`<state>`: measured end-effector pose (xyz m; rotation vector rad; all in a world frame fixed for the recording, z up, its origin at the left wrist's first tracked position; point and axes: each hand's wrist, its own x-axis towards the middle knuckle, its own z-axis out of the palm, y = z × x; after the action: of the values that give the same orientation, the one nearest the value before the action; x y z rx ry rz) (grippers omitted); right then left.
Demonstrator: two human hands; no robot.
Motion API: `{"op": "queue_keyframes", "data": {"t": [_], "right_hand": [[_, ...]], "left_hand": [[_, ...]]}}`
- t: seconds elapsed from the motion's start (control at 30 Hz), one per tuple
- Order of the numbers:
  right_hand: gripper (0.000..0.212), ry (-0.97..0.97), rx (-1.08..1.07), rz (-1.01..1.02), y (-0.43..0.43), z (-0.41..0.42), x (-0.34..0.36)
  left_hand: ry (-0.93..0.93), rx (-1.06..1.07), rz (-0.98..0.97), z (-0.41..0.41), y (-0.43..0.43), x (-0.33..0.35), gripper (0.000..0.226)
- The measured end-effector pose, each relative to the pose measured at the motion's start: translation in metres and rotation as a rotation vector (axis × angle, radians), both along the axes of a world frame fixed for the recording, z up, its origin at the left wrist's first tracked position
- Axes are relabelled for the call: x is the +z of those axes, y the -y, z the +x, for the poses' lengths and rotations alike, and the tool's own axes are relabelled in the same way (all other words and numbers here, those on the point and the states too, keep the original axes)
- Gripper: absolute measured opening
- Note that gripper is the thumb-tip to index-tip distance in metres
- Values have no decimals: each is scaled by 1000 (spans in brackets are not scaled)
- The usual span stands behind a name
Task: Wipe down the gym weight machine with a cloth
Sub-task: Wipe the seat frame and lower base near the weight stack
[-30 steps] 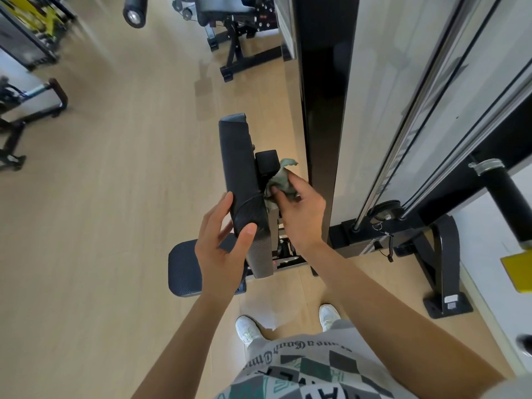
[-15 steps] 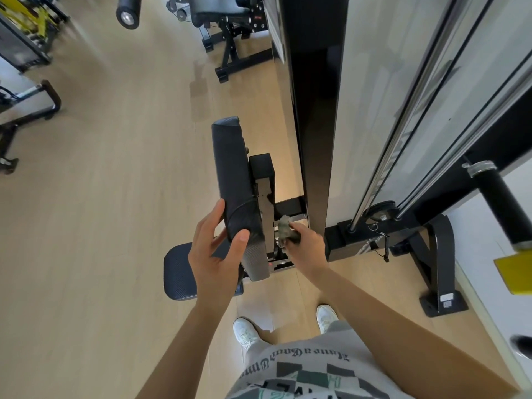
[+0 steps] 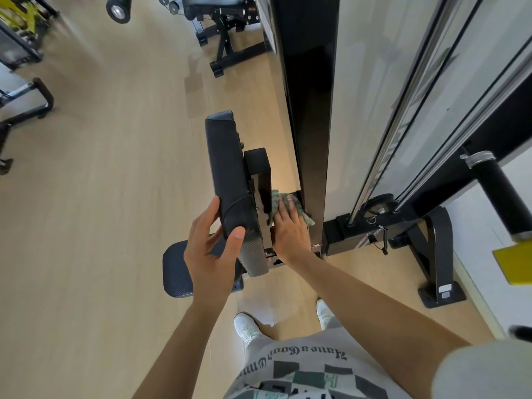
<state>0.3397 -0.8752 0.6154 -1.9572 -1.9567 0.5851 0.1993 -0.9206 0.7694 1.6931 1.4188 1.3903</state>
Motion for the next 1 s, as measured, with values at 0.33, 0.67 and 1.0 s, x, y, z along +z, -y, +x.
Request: {"op": "queue_keyframes", "data": {"t": [0.33, 0.67, 1.0], "right_hand": [[24, -300, -190, 234, 21, 7, -13], [30, -1851, -1109, -749, 14, 28, -12], [37, -2182, -947, -707, 9, 22, 11]], "left_hand": [[12, 5, -8, 1, 2, 0, 51], [-11, 24, -10, 1, 3, 0, 50], [-5, 19, -26, 1, 4, 2, 51]]}}
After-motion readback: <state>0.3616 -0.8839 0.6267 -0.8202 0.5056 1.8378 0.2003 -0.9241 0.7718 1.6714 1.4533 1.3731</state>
